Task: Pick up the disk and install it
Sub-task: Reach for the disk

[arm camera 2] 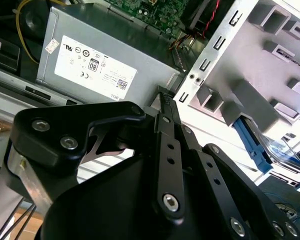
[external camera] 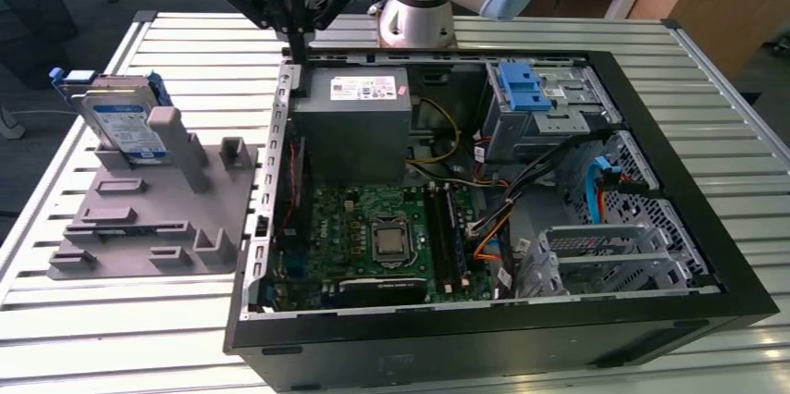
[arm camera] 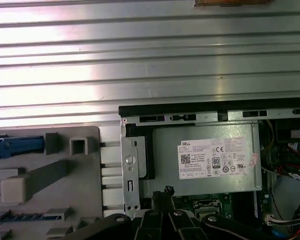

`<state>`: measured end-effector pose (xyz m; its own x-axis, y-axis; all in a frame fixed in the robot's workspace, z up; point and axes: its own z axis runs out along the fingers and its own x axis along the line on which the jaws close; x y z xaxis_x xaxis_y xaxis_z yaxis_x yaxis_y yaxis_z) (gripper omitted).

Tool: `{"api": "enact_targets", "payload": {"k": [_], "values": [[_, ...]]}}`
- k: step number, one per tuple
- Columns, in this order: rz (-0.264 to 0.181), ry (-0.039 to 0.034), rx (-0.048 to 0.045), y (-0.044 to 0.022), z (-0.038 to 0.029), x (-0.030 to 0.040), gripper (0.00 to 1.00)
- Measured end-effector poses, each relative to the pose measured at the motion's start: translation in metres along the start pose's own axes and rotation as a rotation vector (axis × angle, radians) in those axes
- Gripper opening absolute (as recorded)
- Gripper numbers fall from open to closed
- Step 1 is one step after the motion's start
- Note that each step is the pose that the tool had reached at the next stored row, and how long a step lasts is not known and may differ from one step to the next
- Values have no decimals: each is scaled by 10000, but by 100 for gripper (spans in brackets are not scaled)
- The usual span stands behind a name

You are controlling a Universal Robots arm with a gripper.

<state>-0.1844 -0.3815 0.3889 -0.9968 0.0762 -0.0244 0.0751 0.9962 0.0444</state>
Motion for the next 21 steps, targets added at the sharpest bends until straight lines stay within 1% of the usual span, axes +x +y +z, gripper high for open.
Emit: {"api": "enact_targets", "payload": {"k": [8, 14, 21], "values": [[0, 0, 0, 6, -1, 41, 11], [0, 0, 1, 14, -2, 92, 11], [0, 0, 1, 23, -1, 117, 11]]}}
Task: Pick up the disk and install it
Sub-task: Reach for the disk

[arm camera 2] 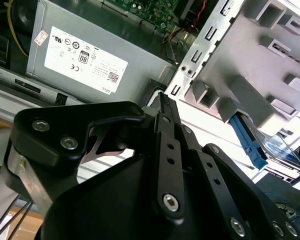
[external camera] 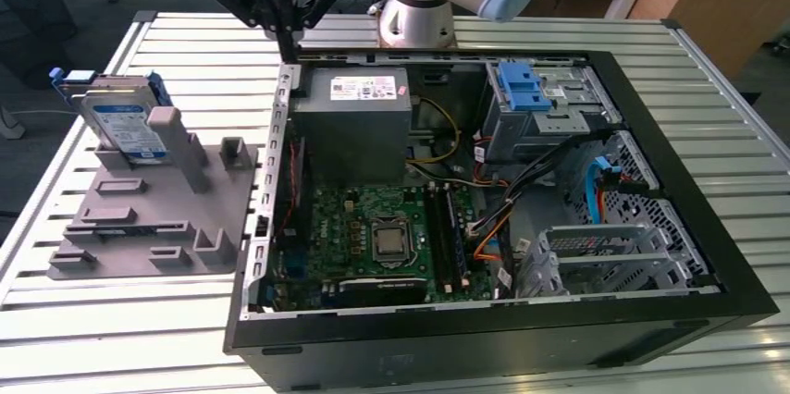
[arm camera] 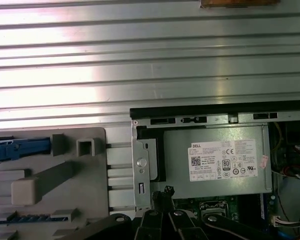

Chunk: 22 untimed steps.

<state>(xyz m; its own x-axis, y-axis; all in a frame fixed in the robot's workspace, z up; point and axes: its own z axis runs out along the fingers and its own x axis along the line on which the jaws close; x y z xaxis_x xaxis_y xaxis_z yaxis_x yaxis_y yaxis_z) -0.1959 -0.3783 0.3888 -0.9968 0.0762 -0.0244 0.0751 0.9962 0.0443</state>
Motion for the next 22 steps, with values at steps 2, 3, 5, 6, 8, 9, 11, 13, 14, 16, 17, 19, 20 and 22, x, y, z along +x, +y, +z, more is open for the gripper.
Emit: {"api": "enact_targets", "payload": {"k": [2, 3, 5, 6, 8, 9, 11, 13, 14, 16, 17, 19, 20, 22], "values": [[0, 0, 0, 0, 0, 3, 11], [0, 0, -1, 0, 0, 4, 11], [1, 0, 0, 1, 0, 7, 11], [1, 0, 0, 1, 0, 9, 11], [0, 0, -1, 2, 0, 15, 11], [0, 0, -1, 3, 0, 19, 11], [0, 0, -1, 6, 0, 29, 11], [0, -1, -1, 10, 0, 40, 11], [0, 0, -1, 13, 0, 44, 11], [1, 0, -1, 18, 0, 53, 11], [0, -1, -1, 20, 0, 57, 11], [0, -1, -1, 24, 0, 64, 11], [0, -1, -1, 27, 0, 69, 11], [0, 0, -1, 31, 0, 78, 11]]}}
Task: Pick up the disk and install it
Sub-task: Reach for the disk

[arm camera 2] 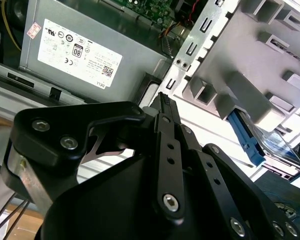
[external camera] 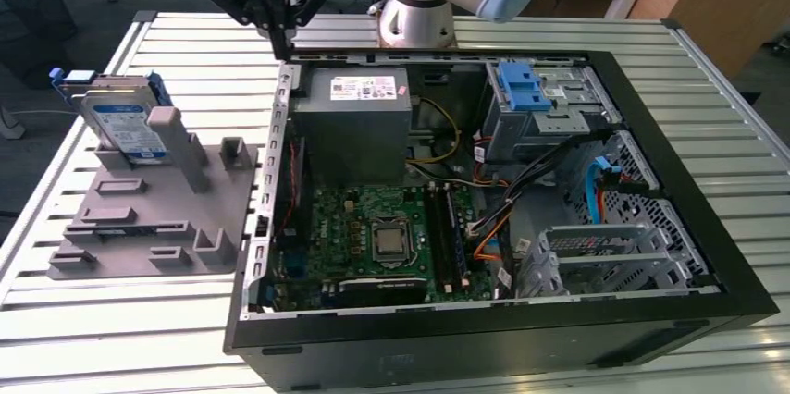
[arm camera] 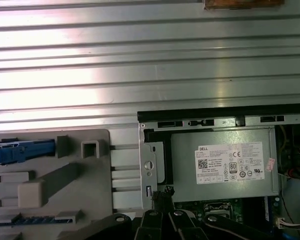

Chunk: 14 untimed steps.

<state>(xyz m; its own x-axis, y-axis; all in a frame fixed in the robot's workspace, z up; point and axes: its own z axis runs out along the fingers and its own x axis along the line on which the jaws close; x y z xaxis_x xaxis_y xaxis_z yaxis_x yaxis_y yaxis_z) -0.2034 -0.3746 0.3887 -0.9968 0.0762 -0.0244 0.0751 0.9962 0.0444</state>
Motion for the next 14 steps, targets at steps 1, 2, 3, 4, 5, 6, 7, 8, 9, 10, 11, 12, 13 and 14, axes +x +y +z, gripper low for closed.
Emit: {"api": "enact_targets", "payload": {"k": [1, 2, 3, 4, 5, 6, 7, 8, 9, 10, 11, 12, 13, 14], "values": [[0, 0, 0, 2, 0, 5, 11], [0, -1, 0, 5, 0, 9, 11], [0, 0, 0, 7, 0, 14, 11], [0, 0, 0, 10, 0, 18, 11], [0, 0, 1, 13, 0, 22, 11], [0, 0, 1, 16, 1, 25, 11], [0, 1, 1, 18, 1, 29, 11], [0, 0, 1, 19, 1, 31, 11], [-1, 0, 0, 19, 1, 31, 11], [0, 0, 0, 19, 1, 33, 11], [0, 0, 0, 19, 1, 38, 11], [0, 0, 0, 18, 1, 40, 11], [0, 0, 0, 18, 0, 41, 11], [0, 0, 0, 18, 0, 44, 11]]}}
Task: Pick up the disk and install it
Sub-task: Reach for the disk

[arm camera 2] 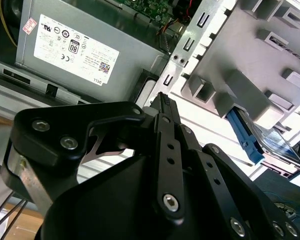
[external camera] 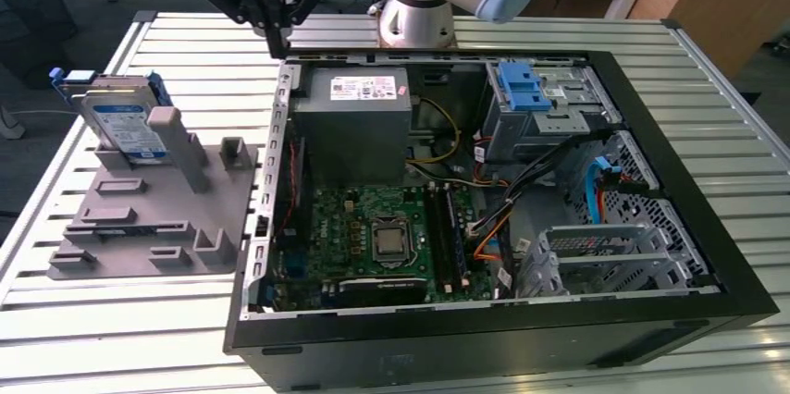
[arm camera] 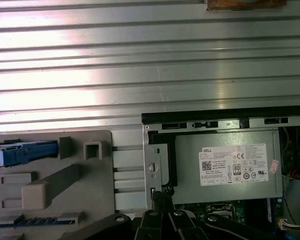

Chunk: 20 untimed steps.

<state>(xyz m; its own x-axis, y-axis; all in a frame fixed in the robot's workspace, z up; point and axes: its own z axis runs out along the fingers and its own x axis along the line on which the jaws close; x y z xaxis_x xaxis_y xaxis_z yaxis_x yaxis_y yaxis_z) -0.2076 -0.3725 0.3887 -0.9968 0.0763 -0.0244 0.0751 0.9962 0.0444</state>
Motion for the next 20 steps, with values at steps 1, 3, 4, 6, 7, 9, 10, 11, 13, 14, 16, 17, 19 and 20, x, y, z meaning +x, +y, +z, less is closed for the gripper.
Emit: {"api": "enact_targets", "payload": {"k": [1, 3, 4, 6, 7, 9, 10, 11, 13, 14, 16, 17, 19, 20], "values": [[0, 0, 0, 0, 0, 2, 11], [0, 0, 0, 0, 0, 8, 11], [0, 0, 0, 0, 0, 10, 11], [-1, 0, 0, 0, 0, 15, 11], [0, 0, 1, 1, -1, 18, 11], [0, 0, 0, 1, -1, 23, 11], [-1, 0, 0, 1, 0, 26, 11], [0, 0, 0, 2, -1, 28, 11], [0, 0, 0, 2, -1, 33, 11], [0, 0, 0, 2, -1, 35, 11], [-1, 0, 0, 3, -1, 39, 11], [-1, 0, 0, 3, -1, 40, 11], [0, 0, 0, 3, -1, 44, 11], [0, 0, 0, 2, -1, 47, 11]]}}
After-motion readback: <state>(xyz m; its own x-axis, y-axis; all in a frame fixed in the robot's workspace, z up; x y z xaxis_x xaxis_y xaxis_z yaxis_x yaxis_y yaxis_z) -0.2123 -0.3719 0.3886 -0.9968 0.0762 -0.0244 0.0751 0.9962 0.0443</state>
